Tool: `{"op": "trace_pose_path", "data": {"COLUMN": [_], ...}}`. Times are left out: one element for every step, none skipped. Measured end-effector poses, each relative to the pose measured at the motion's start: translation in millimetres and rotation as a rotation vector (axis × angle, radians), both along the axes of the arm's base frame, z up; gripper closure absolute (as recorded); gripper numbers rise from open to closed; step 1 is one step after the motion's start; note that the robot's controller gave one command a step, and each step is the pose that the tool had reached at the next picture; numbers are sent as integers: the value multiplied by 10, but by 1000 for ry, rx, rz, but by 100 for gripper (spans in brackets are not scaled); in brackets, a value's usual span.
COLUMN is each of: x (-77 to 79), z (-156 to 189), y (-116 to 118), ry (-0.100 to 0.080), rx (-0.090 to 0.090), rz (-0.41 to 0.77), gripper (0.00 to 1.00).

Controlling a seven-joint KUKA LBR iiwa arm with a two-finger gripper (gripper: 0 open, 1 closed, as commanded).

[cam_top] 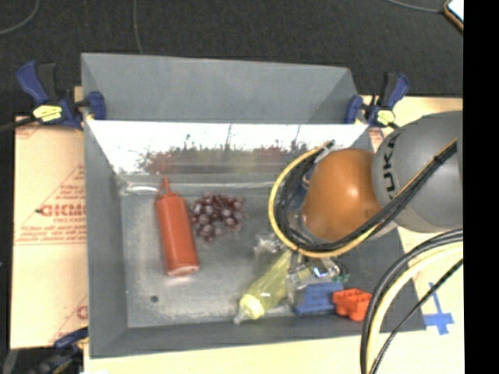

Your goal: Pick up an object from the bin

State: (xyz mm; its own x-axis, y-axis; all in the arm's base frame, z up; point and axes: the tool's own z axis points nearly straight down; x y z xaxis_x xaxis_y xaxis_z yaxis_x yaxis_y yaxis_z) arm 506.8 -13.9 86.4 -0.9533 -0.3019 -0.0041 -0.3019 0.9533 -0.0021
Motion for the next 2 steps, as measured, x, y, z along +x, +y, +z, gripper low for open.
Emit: {"op": "trace_pose_path", "data": {"x": [135, 2], "z": [468, -103], "y": [-13, -4], "ry": [-7, 6], "rx": [-2, 2], "rz": [195, 49], "gripper": [0, 0]}}
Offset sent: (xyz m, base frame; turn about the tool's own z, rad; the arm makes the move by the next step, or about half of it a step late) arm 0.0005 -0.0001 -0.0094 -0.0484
